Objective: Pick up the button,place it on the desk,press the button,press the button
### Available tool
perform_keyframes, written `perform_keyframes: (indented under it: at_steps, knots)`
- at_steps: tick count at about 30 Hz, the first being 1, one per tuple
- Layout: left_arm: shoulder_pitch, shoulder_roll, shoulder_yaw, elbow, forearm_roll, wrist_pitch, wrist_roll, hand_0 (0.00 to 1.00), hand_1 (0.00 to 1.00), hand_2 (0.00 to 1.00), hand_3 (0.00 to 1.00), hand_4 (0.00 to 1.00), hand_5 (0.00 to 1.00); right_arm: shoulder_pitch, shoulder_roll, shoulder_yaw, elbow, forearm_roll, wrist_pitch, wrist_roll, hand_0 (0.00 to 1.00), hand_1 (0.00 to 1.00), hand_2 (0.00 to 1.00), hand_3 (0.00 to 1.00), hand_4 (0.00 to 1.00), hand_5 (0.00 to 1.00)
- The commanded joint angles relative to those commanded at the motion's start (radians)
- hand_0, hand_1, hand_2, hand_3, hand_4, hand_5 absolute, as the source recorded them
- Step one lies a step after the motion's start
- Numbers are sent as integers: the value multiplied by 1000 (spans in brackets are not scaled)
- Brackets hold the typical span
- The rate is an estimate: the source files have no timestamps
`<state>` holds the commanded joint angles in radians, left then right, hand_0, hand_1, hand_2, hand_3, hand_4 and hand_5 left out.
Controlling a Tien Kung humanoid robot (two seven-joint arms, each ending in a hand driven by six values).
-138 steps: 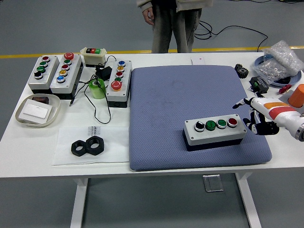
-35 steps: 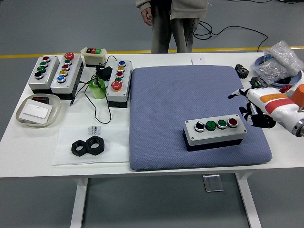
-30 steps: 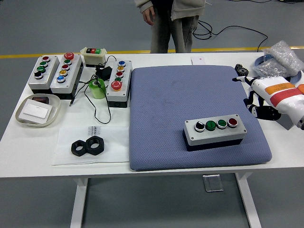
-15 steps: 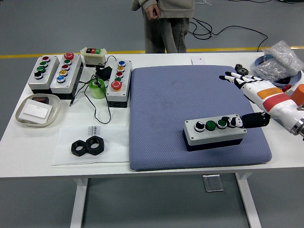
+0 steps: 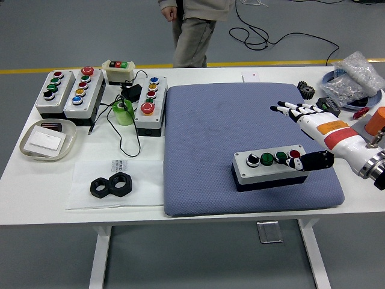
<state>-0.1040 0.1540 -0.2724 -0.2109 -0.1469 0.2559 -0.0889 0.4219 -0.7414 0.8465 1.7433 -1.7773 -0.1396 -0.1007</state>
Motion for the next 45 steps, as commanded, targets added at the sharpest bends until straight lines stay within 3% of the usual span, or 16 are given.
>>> perform_keyframes:
  at_steps: [2,5,7,13,16,17,22,23,33,45]
  knots:
    - [1,0,-1,0,2,0,0,742,828,878,831,635,998,-5,5,5,-2,24,-30,6,998,943,998,998,865,163]
    - [2,1,-1,-1,4,0,0,742,828,878,831,636,998,-30,26,46,-10,141,-121,60,991,923,990,998,852,206]
    - [2,0,-2,0,5,0,1,742,828,878,831,636,998,-41,36,73,-13,225,-146,92,991,923,990,998,852,206]
    - [-1,2,7,-1,-7,-2,-3,740,828,878,831,636,998,-54,28,119,-31,477,-49,131,998,932,994,998,860,185]
    - [-3,1,10,-1,-11,-2,-4,740,828,878,831,636,998,-68,35,130,-43,594,-69,162,998,932,994,998,860,185]
    - [-3,1,10,-1,-11,-2,-4,741,828,878,831,635,998,-70,36,132,-44,639,-72,168,994,929,964,987,826,289]
    - [-4,1,7,-1,-8,-1,-2,741,828,878,831,635,998,-80,51,165,-59,847,-124,205,994,929,964,987,826,289]
    - [-4,1,6,-1,-6,-1,-1,742,828,878,831,636,998,-82,53,169,-63,893,-129,203,977,903,942,934,732,409]
    - [-6,0,6,0,-9,-1,-1,742,828,878,831,634,998,-95,64,178,-88,1301,-158,204,971,892,924,923,701,463]
    - [-8,1,10,-1,-14,-3,-3,742,828,878,831,635,998,-95,62,181,-92,1360,-168,202,957,882,913,908,658,509]
